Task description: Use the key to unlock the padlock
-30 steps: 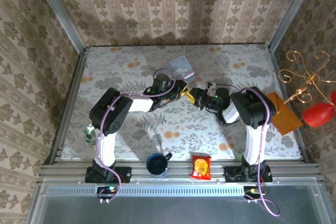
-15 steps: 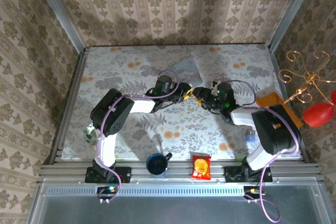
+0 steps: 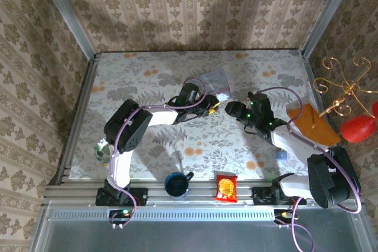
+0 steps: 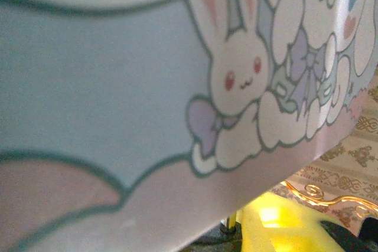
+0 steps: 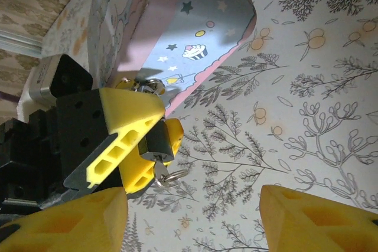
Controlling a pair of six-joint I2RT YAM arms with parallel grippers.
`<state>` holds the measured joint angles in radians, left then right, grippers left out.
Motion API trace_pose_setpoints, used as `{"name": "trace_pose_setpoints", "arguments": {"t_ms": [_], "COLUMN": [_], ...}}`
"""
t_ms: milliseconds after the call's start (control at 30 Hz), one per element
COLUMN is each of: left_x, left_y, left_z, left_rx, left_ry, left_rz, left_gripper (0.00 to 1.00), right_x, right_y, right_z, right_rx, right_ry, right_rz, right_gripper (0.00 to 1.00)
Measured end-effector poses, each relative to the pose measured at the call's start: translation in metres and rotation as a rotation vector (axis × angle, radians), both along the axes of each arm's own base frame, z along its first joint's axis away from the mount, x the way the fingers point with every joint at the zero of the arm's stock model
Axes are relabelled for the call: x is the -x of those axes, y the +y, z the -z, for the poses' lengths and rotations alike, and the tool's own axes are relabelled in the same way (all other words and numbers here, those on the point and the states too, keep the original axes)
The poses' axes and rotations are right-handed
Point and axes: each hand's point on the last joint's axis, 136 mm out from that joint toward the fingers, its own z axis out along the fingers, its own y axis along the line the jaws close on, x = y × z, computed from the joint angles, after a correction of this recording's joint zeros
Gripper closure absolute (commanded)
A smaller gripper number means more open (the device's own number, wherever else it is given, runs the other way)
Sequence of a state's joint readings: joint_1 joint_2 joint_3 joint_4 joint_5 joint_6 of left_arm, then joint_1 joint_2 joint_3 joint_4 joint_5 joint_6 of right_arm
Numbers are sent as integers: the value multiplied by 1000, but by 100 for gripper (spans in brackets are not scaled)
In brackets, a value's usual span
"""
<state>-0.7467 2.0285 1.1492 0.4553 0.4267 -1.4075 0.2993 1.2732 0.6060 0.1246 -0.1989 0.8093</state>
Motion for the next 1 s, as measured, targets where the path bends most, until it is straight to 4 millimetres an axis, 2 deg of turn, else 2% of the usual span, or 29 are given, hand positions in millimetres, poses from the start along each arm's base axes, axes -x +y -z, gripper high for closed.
{"name": "trace_pose_setpoints", "arguments": {"t_ms": [33, 67, 233, 467, 533, 767, 867, 1000], "left_x": [0, 0, 3, 3, 4, 9, 10, 23], "left_y": [-1, -2, -9, -10, -10, -11, -10, 3], "left_z": [0, 0, 0, 4, 5, 8, 9, 14], "left_rx": [-1, -3, -6, -36, -44, -64, -66, -96], "left_ry": [-2, -8, -27, -45, -49, -54, -60, -38], "left_rz": [4, 7, 41, 63, 72, 97, 104, 119], "left_gripper": [65, 60, 59, 58, 50, 40, 33, 22], "right_x": [-1, -1, -2, -1, -2, -10, -13, -13], "right_y": [-1, -1, -3, -7, -6, -6, -5, -1], "right_z": [-2, -4, -9, -2, 0, 0, 2, 11], "right_rx": [10, 22, 62, 109, 120, 163, 186, 217], "right_ry": [-6, -12, -30, -15, -8, -12, -19, -24], "right_rz": [-1, -5, -21, -33, -39, -61, -83, -139], "right_gripper": [37, 37, 37, 36, 36, 38, 40, 42]}}
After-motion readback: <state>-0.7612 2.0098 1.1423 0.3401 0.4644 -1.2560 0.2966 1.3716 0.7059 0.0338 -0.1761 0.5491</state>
